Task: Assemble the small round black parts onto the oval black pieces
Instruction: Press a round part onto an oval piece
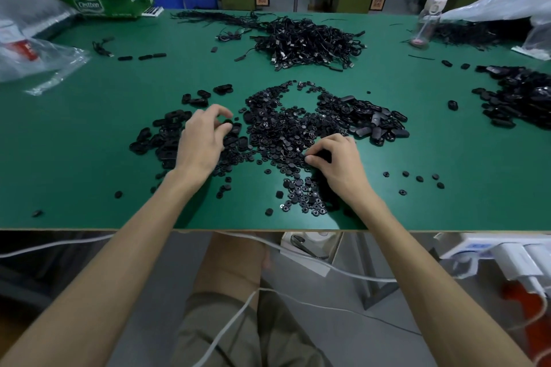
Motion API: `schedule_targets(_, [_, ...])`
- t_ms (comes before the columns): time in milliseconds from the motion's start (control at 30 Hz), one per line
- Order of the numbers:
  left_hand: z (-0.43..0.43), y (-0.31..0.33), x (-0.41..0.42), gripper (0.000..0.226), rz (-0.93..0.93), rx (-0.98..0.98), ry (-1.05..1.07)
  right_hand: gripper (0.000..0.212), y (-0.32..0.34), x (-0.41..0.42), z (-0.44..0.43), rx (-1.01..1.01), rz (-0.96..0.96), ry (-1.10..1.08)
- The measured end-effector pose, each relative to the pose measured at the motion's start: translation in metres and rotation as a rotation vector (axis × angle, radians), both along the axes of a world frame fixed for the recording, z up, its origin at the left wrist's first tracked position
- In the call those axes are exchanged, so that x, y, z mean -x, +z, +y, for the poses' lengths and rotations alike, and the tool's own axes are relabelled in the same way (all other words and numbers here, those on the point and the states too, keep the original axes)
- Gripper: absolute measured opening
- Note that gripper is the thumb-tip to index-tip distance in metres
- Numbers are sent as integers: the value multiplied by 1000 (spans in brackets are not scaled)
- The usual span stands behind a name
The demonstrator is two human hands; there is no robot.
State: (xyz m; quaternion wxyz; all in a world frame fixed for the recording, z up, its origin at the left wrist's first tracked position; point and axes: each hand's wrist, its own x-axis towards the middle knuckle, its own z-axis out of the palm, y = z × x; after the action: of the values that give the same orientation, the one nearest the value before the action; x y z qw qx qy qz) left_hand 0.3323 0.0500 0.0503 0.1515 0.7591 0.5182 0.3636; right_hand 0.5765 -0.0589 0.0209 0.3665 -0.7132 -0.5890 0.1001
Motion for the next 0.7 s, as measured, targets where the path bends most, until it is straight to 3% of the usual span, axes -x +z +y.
schedule_targets(167, [-13,6,-36,16,-467,343,-223,6,4,0,-3,-98,19,-26])
schedule_targets(233, [-18,4,-49,18,-555,437,-246,7,7,-1,-5,-132,48,-47])
schedule_targets(467, [-31,-10,-83,14,-582,344,-249,14,8,2,-5,-162,32,-92])
schedule_targets(700, [-41,-12,-99,15,-831,384,-284,18,9,2,-8,-204,119,-92])
